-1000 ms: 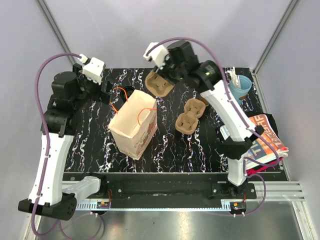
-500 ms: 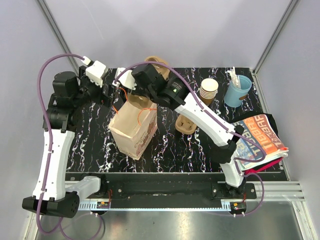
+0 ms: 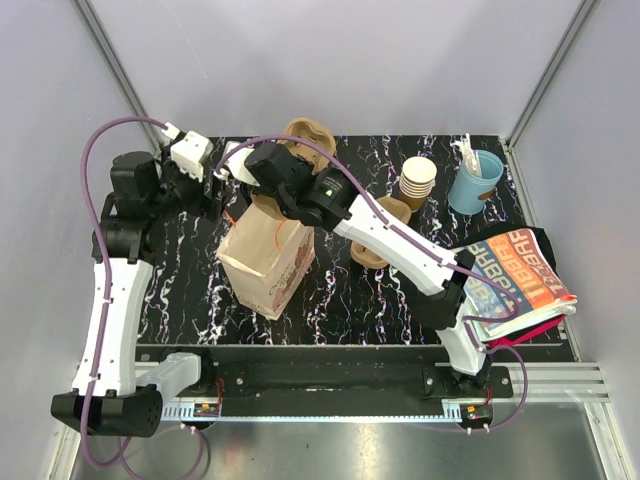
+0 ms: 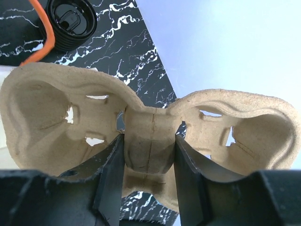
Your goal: Pack the takeout coffee
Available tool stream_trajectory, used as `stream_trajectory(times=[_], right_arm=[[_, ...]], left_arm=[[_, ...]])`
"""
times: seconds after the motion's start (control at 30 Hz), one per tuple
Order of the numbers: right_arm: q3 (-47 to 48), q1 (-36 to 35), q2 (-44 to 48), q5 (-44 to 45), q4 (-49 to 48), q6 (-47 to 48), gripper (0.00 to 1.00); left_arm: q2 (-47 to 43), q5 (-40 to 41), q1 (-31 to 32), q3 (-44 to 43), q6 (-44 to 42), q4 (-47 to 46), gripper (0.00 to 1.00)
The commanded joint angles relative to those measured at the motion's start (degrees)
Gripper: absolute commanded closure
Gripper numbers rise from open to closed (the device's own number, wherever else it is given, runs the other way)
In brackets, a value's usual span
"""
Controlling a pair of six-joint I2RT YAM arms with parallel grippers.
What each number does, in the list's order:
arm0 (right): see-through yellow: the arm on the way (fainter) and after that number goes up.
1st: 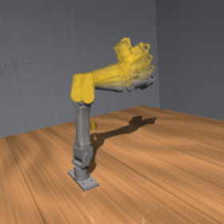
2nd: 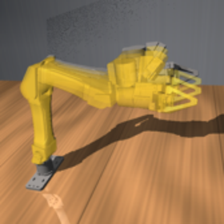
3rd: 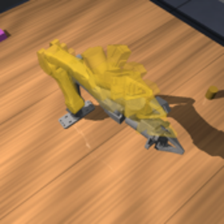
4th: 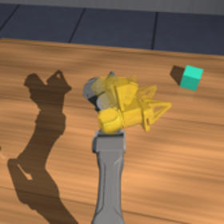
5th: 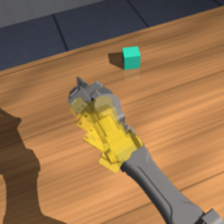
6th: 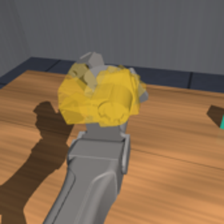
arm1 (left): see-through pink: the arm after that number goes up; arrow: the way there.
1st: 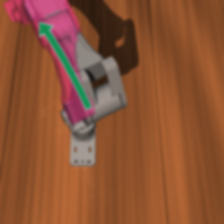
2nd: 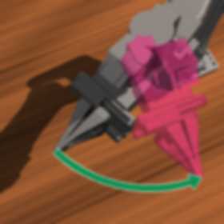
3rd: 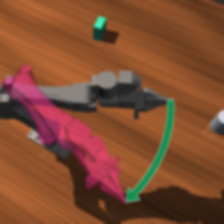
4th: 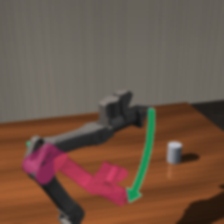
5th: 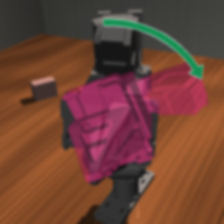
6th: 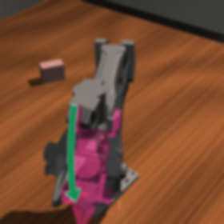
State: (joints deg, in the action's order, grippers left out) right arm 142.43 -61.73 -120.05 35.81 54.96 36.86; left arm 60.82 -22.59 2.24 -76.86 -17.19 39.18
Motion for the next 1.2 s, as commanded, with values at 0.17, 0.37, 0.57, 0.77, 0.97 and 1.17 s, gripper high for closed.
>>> stream_trajectory(times=[0.17, 0.37, 0.57, 0.77, 0.97, 1.17], right_arm=[[0.83, -4.10, -0.10, -1.97, -1.52, -2.14, 0.57], [-1.18, -4.01, 1.57, -2.94, -1.61, -2.76, 0.57], [-3.64, -4.18, 2.28, -3.82, -0.82, -3.37, 0.57], [-6.11, -6.29, 3.24, -4.17, -0.03, -3.99, 0.57], [-5.85, -8.22, 2.98, -6.10, 2.08, -5.57, 0.56], [-6.55, -8.23, 2.98, -10.23, 4.63, -8.12, 0.56]], left_arm=[[1.49, -11.67, -6.63, 2.94, 7.96, -10.79, 0.36], [3.17, -15.73, -9.09, 4.87, 9.63, -11.49, 0.63], [3.61, -16.00, -10.15, 6.90, 13.14, -13.16, 0.81], [2.91, -12.84, -10.15, 8.92, 18.49, -15.35, 0.91], [1.32, -11.95, -10.15, 10.59, 20.97, -17.12, 0.92], [0.18, -12.04, -10.15, 11.38, 21.76, -17.56, 0.92]])
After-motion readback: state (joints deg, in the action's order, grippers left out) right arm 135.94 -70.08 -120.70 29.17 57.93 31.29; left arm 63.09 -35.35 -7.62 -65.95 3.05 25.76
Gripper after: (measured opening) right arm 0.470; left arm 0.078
